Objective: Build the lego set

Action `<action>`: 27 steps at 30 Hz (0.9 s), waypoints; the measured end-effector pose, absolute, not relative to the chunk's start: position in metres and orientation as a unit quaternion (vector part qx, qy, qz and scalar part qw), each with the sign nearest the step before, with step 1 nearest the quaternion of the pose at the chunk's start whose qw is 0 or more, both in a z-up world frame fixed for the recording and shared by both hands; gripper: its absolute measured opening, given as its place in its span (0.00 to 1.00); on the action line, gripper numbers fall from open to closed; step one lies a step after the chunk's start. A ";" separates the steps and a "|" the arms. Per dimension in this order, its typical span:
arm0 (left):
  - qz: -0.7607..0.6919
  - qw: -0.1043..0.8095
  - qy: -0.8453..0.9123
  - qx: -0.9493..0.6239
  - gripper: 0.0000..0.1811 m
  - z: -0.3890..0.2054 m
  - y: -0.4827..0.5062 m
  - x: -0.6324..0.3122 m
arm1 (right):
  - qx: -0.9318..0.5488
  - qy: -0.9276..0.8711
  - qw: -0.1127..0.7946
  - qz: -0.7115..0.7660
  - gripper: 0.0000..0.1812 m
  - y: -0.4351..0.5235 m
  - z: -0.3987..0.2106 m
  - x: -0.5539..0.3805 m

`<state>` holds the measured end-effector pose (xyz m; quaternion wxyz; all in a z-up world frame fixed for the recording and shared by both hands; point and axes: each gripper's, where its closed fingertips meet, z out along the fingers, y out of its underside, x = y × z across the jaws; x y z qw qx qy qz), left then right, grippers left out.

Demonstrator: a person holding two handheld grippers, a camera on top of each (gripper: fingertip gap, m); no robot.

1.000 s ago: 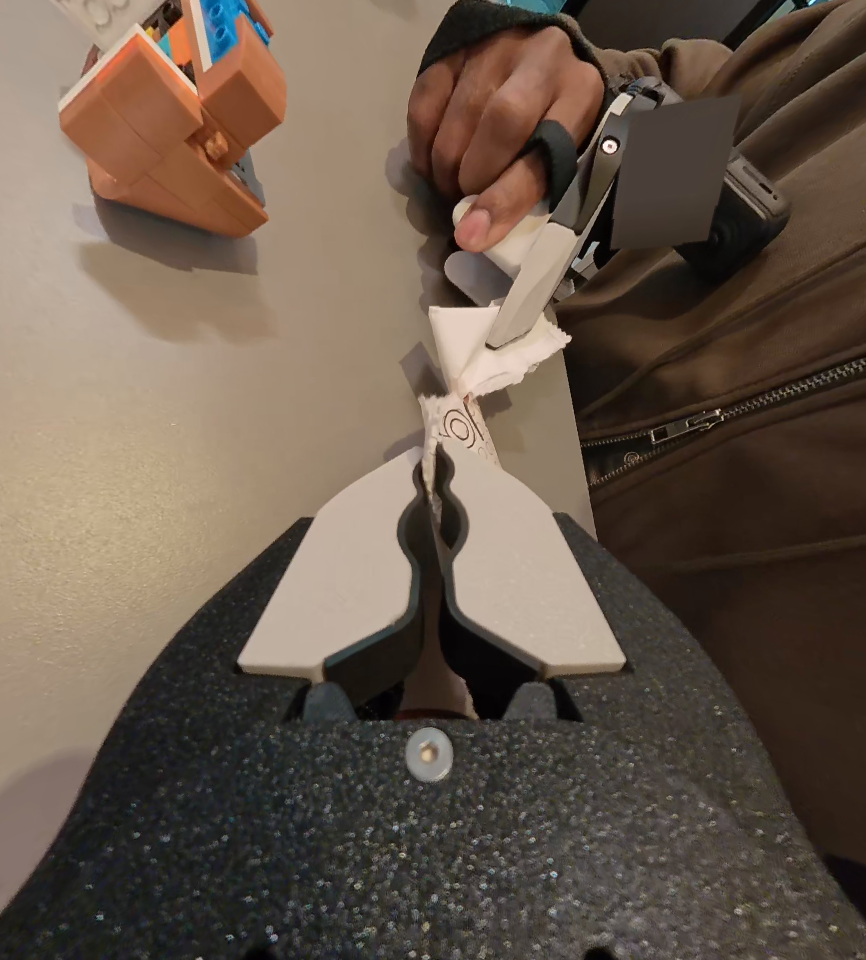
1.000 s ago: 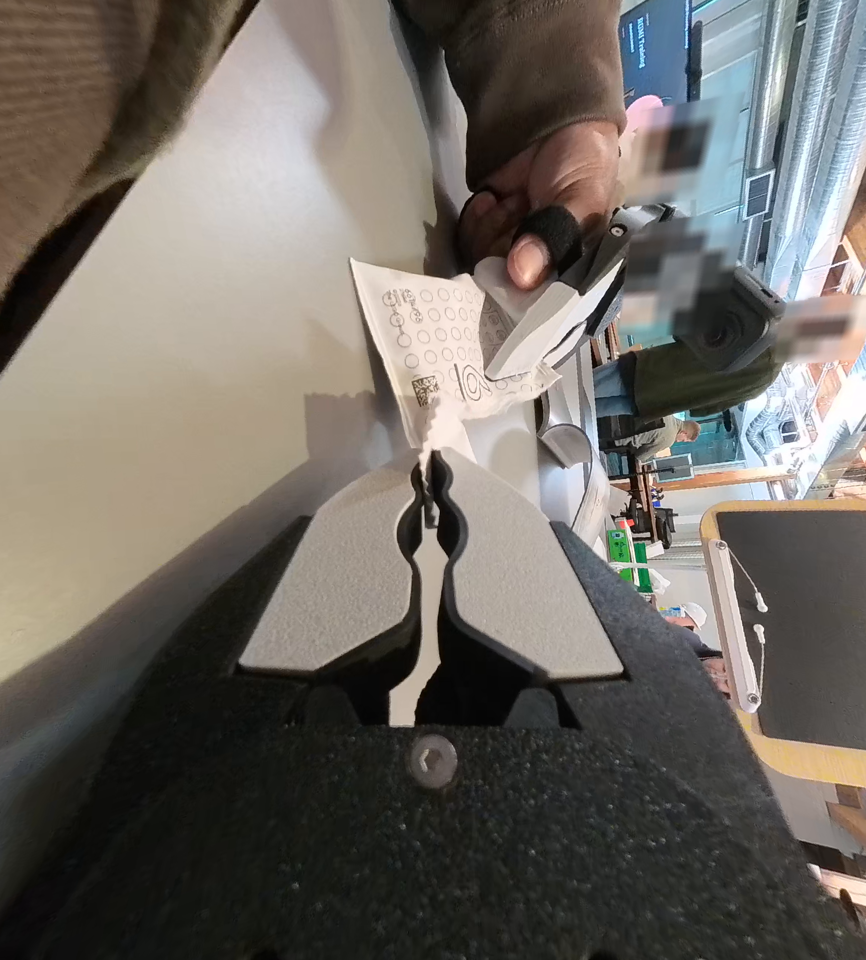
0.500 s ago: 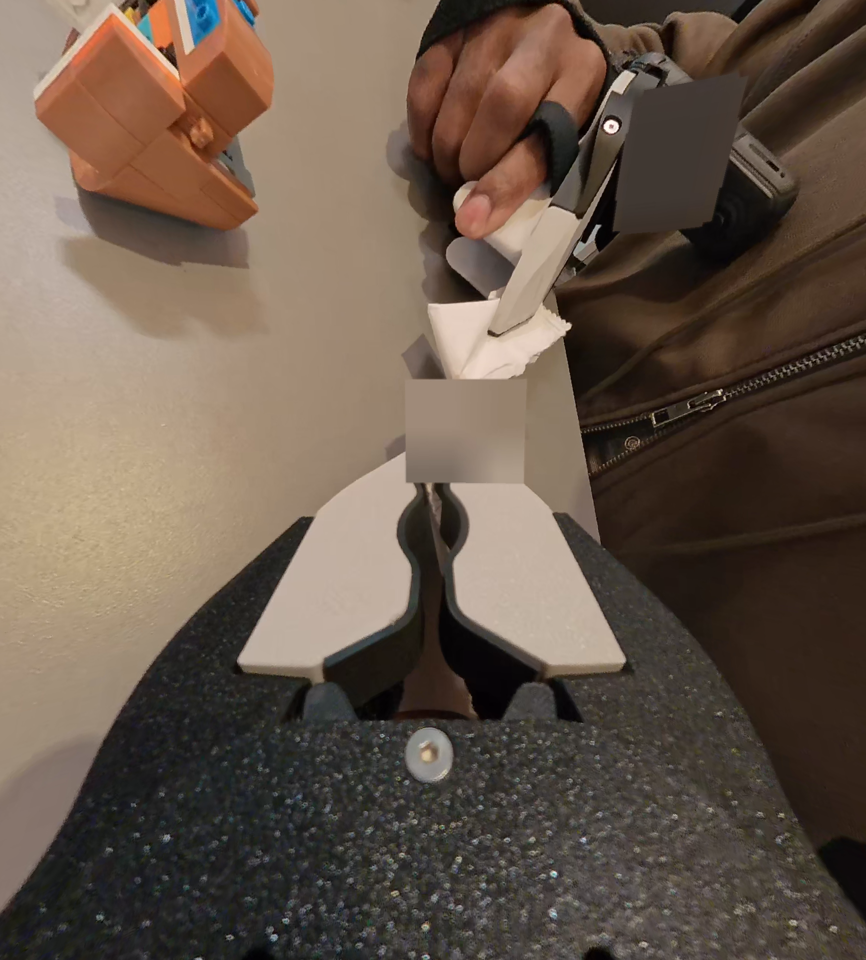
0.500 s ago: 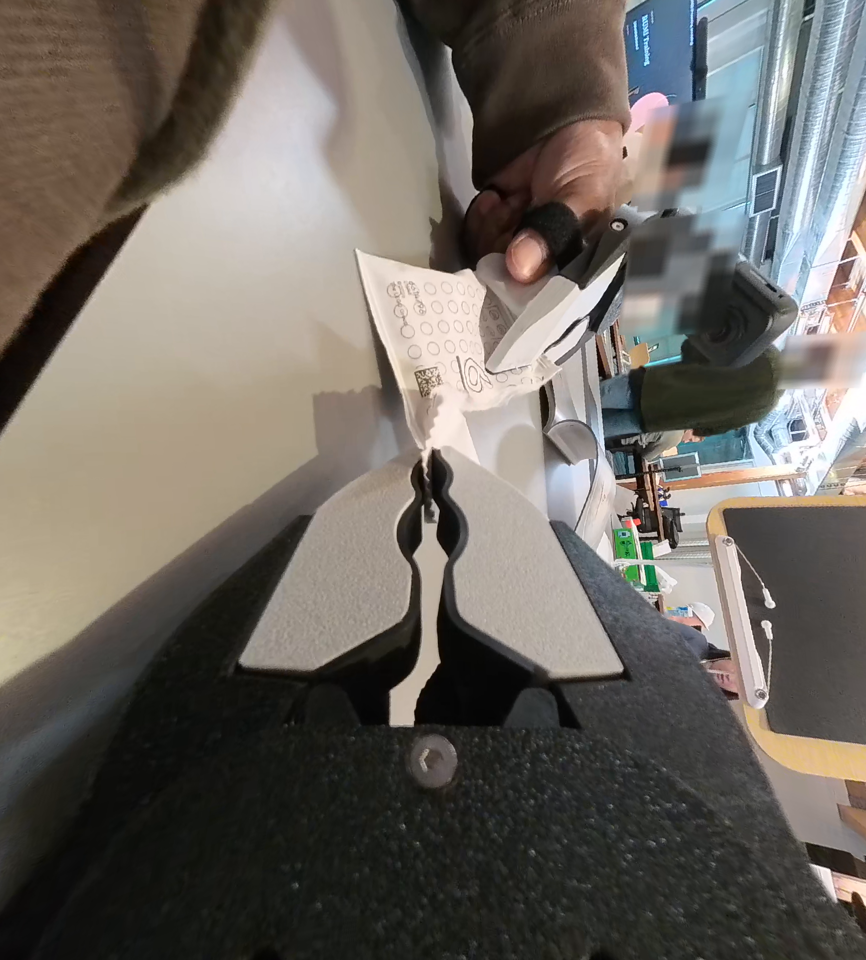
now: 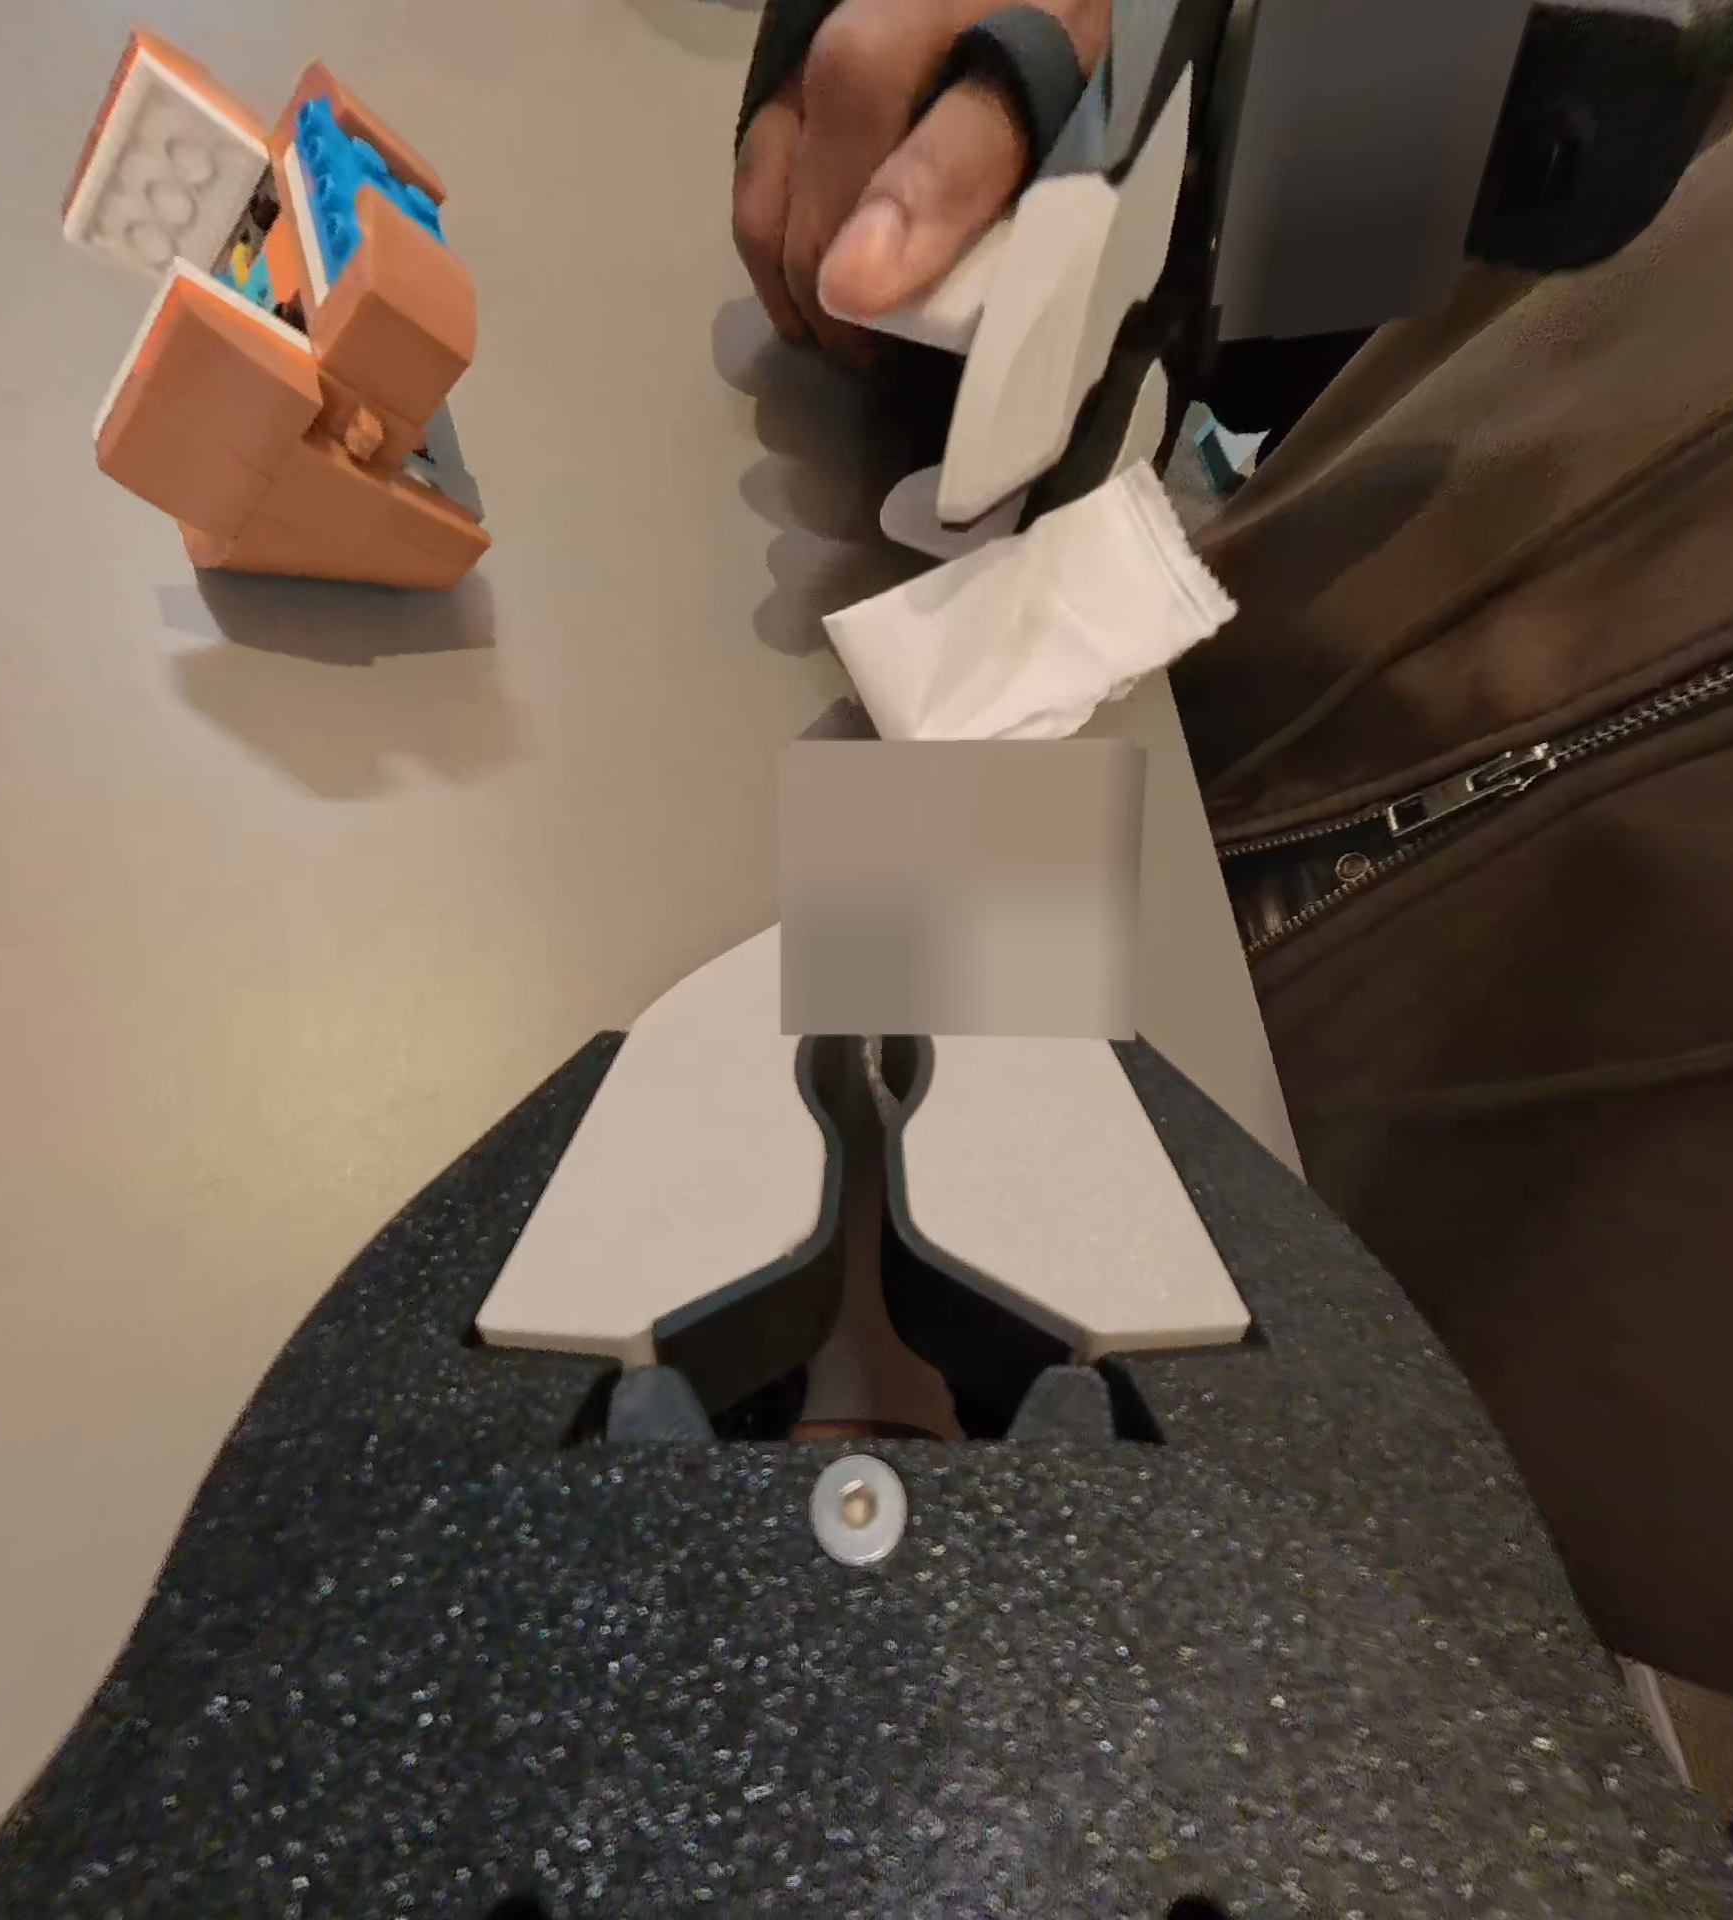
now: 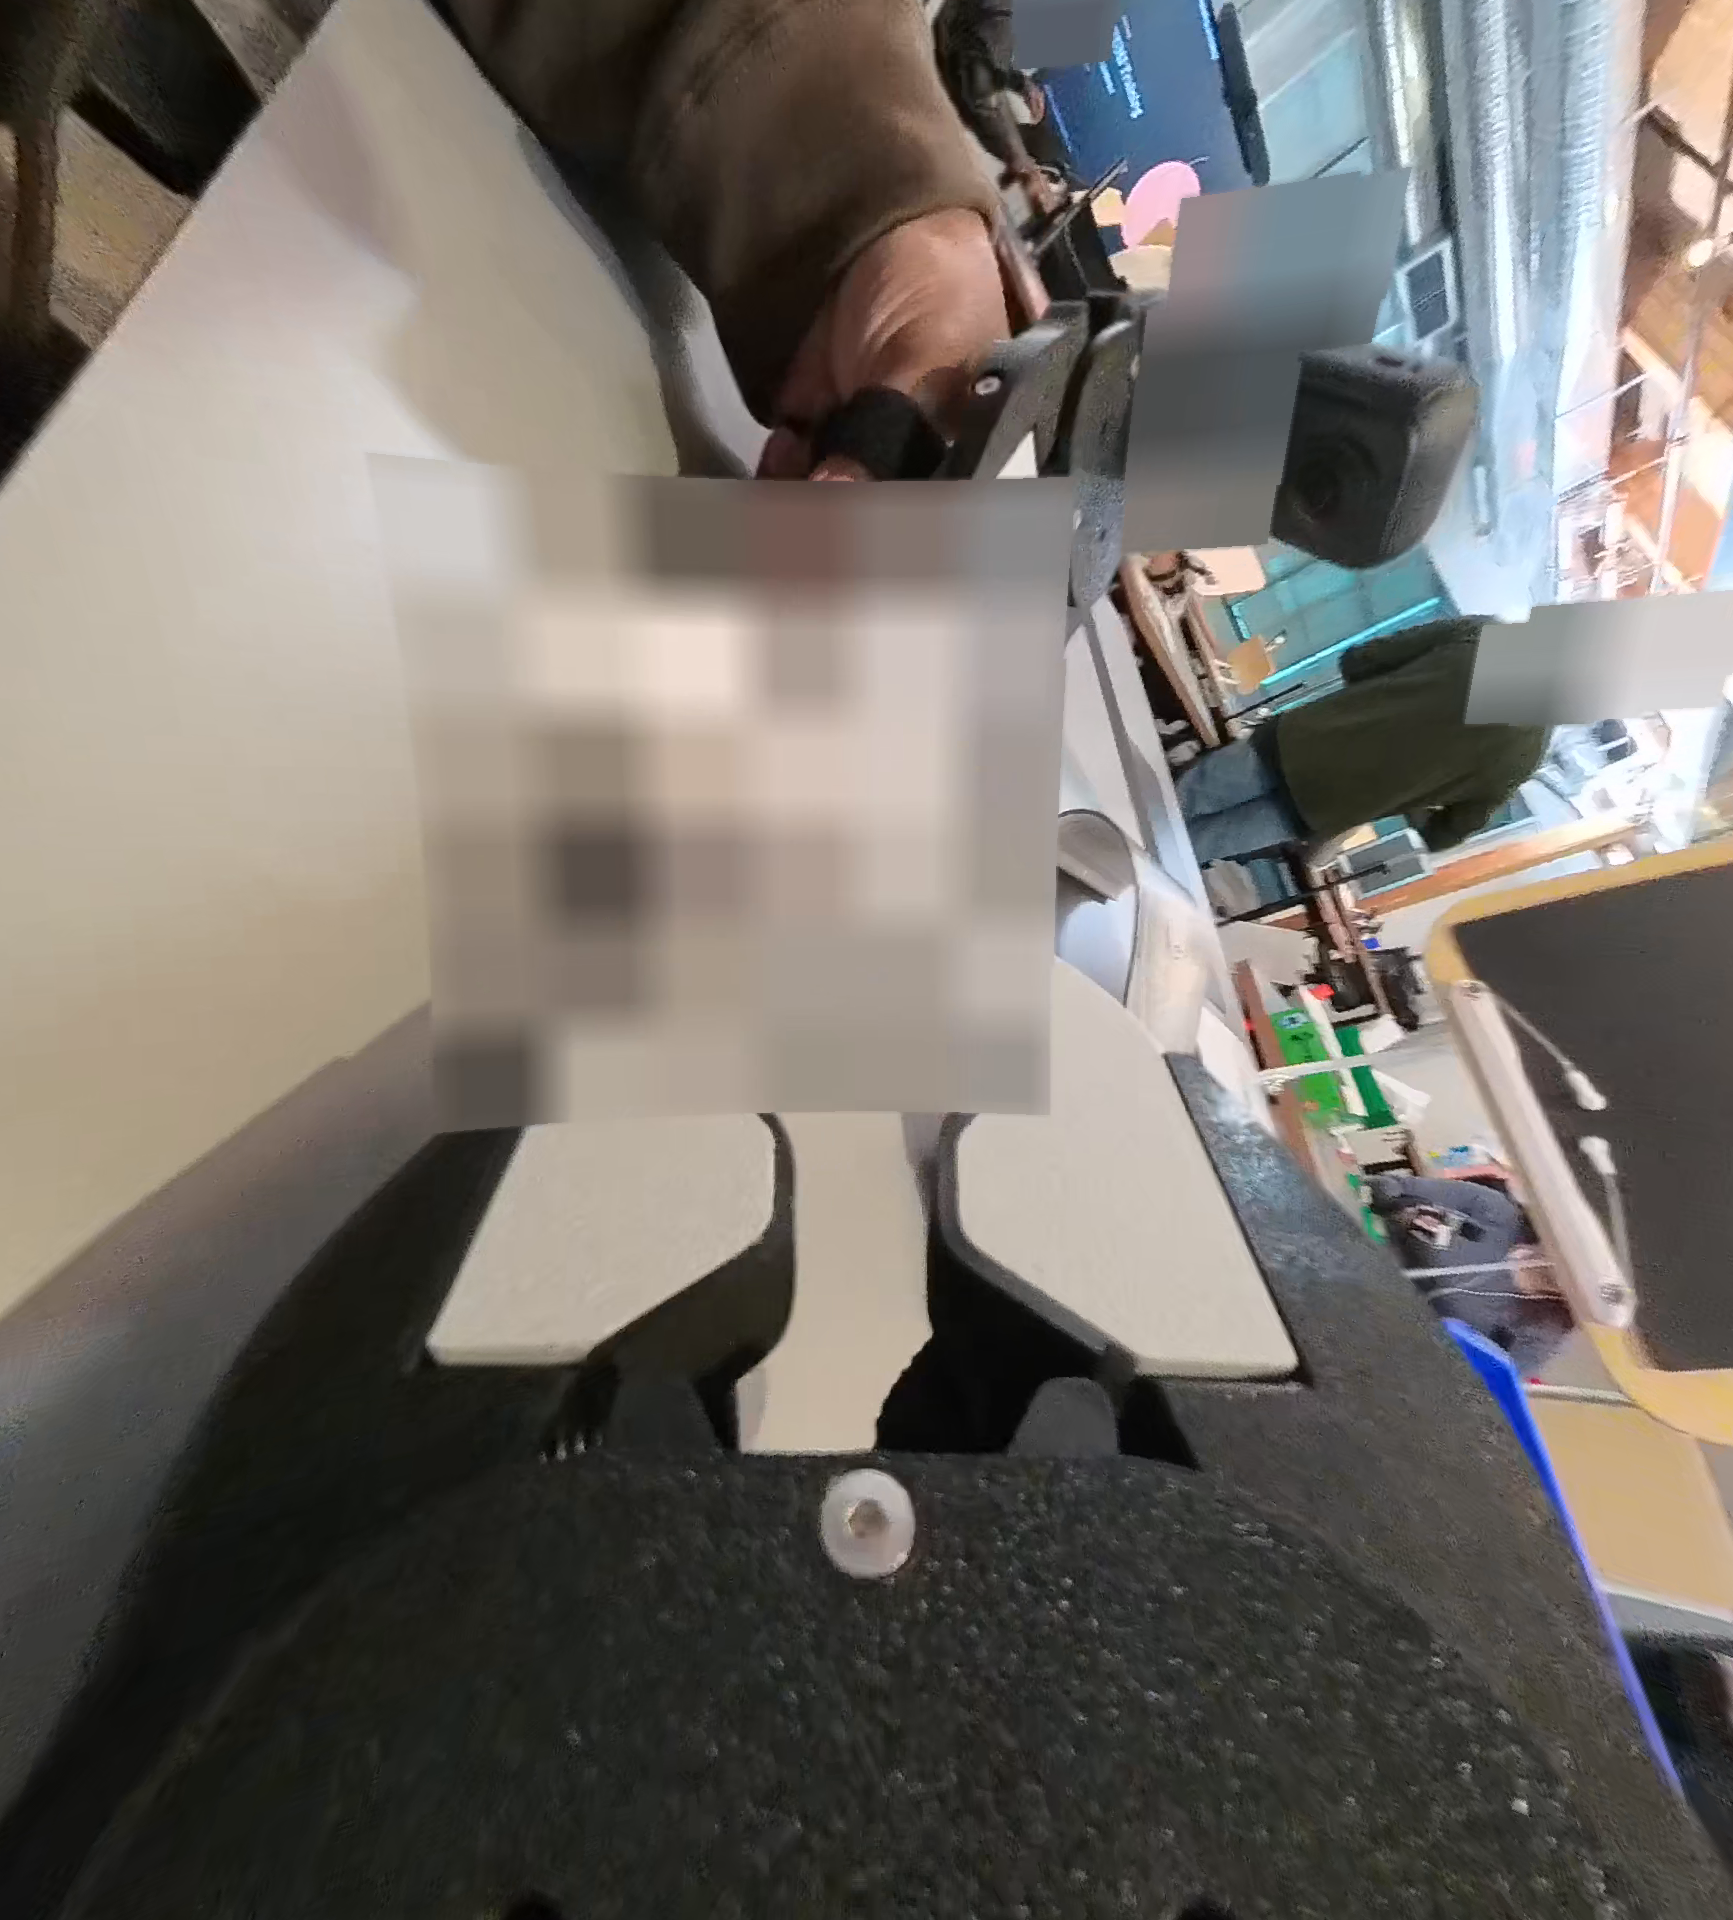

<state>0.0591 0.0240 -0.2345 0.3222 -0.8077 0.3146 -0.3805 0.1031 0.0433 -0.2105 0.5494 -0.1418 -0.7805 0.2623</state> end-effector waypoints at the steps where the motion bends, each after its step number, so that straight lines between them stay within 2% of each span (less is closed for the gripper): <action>1: -0.375 0.322 0.318 -0.809 0.00 -0.235 0.024 0.060 | -0.143 -0.784 0.539 0.273 0.17 0.042 -0.210 0.104; 3: -0.361 0.319 0.323 -0.815 0.00 -0.239 0.024 0.061 | -0.141 -0.789 0.524 0.288 0.21 0.037 -0.206 0.104; 7: -0.346 0.322 0.329 -0.818 0.00 -0.241 0.025 0.062 | -0.139 -0.808 0.504 0.271 0.21 0.031 -0.204 0.098; 8: -0.343 0.323 0.331 -0.817 0.00 -0.240 0.025 0.063 | -0.141 -0.813 0.497 0.270 0.19 0.029 -0.204 0.096; 10: -0.332 0.326 0.340 -0.817 0.00 -0.242 0.024 0.064 | -0.166 -0.812 0.478 0.289 0.04 0.028 -0.203 0.094; 11: -0.327 0.330 0.344 -0.816 0.00 -0.242 0.024 0.064 | -0.193 -0.807 0.470 0.301 0.00 0.031 -0.202 0.091; 19: -0.283 0.396 0.382 -0.786 0.00 -0.231 0.025 0.063 | -0.420 -0.695 0.419 0.406 0.00 0.064 -0.199 0.080; 27: -0.251 0.462 0.399 -0.751 0.00 -0.212 0.029 0.065 | -0.495 -0.623 0.380 0.472 0.00 0.076 -0.189 0.086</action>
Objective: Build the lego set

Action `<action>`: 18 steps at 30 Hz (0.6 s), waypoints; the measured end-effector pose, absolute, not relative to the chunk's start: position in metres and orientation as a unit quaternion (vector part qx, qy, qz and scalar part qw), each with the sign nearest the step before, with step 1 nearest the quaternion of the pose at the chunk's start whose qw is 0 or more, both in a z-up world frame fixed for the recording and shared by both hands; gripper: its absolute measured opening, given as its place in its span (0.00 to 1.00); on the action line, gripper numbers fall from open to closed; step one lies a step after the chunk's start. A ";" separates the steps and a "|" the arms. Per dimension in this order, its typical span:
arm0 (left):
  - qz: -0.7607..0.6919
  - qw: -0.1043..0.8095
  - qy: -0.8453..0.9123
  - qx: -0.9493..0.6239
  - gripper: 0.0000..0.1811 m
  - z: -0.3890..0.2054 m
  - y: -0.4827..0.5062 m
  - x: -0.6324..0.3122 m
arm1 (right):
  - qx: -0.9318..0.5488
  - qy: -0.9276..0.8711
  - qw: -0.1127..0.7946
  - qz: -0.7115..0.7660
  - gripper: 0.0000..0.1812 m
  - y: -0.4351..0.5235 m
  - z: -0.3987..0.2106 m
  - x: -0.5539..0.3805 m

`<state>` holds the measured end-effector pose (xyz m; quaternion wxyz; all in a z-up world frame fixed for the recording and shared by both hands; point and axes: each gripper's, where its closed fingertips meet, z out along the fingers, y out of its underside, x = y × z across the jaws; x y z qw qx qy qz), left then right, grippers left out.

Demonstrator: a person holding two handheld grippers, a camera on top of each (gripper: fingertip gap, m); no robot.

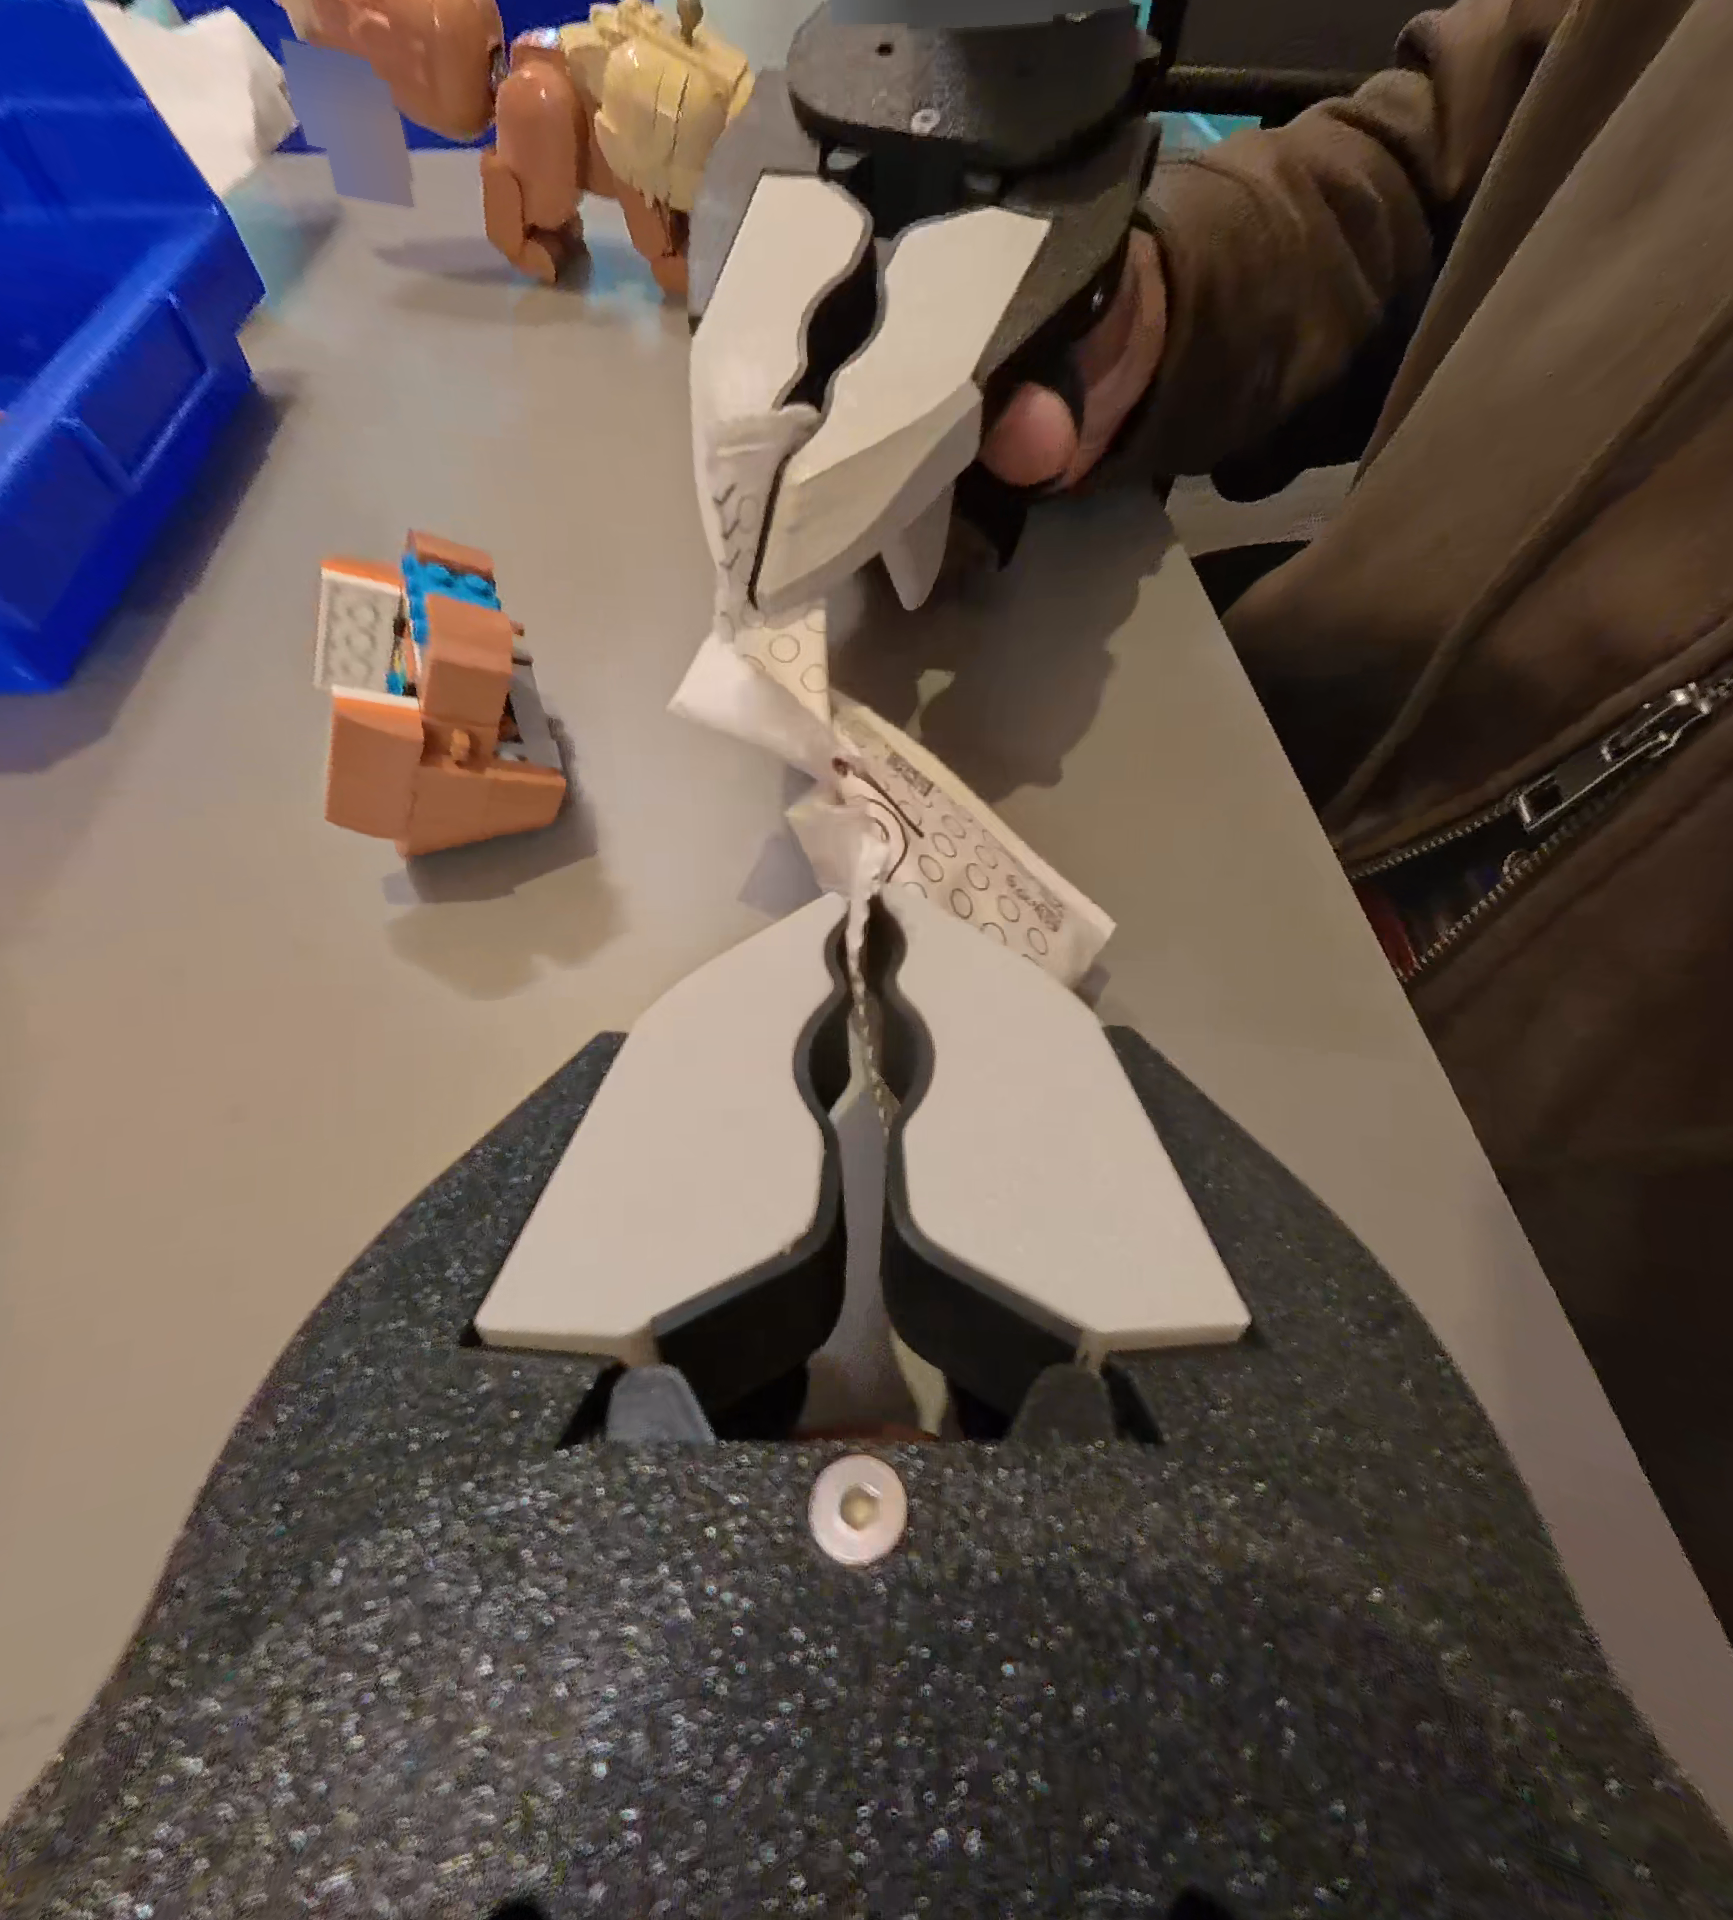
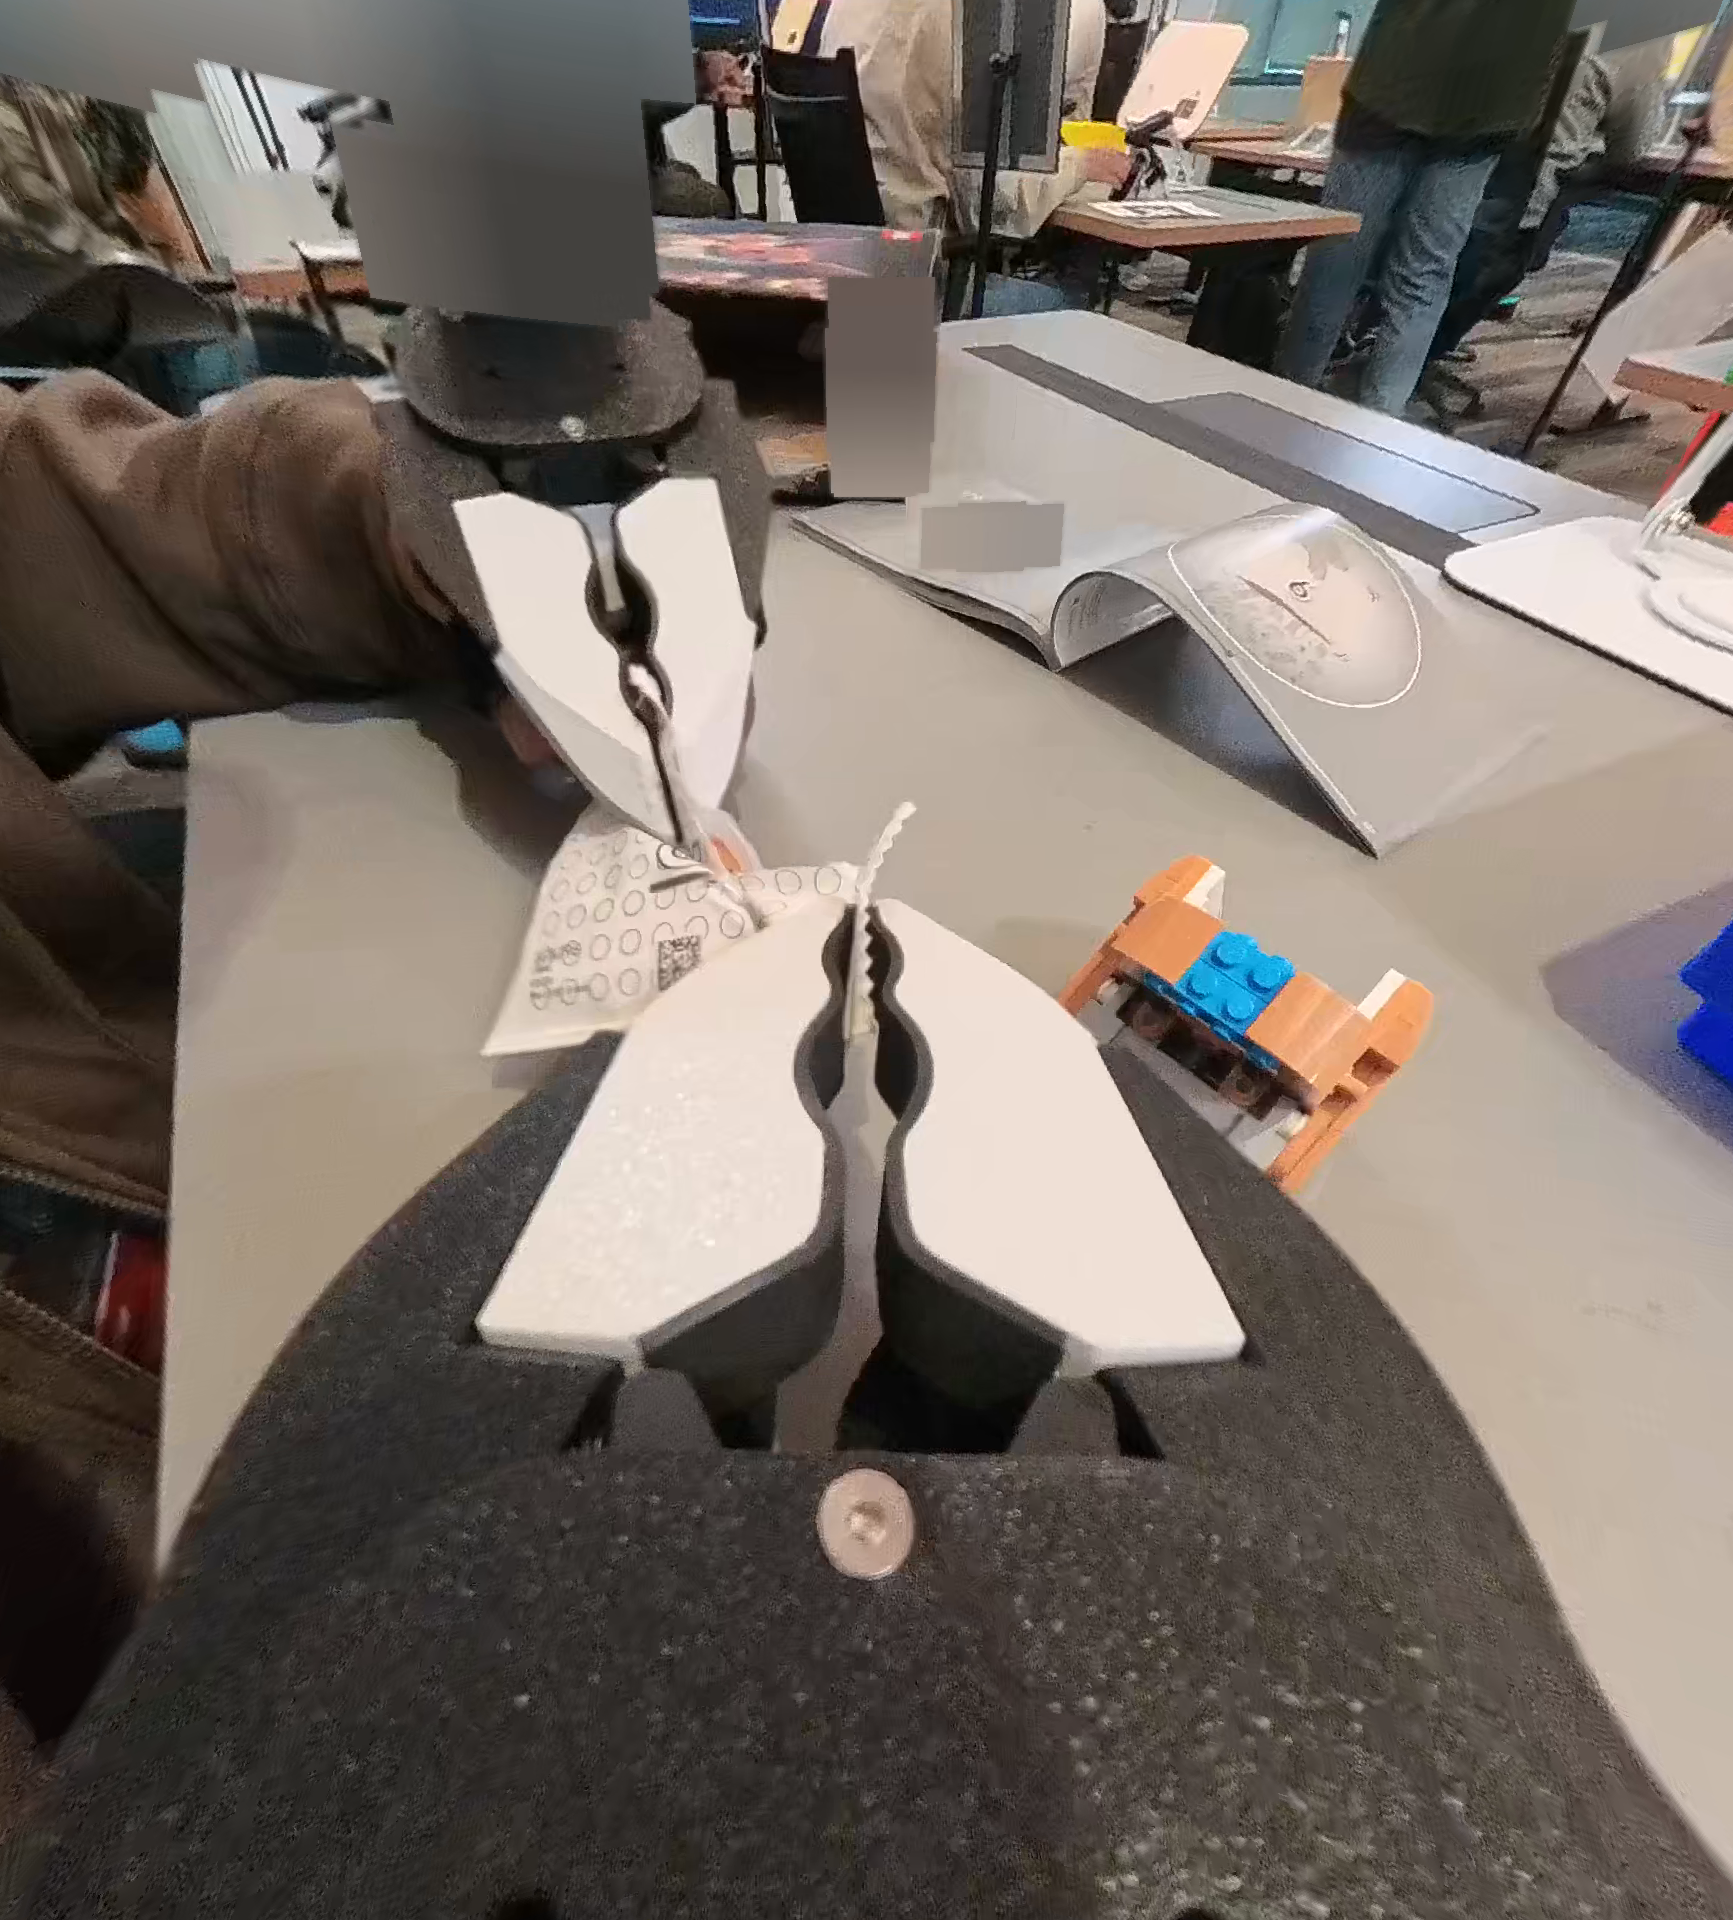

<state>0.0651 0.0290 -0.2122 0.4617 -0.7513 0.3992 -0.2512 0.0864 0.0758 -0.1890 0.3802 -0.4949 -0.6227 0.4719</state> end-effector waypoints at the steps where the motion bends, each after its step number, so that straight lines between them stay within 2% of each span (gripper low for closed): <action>1: -0.249 0.466 0.400 -0.749 0.00 -0.211 0.029 0.066 | -0.501 -0.616 0.373 0.480 0.00 0.077 -0.188 0.087; 18: -0.245 0.482 0.408 -0.736 0.00 -0.207 0.030 0.070 | -0.521 -0.590 0.352 0.506 0.00 0.086 -0.187 0.089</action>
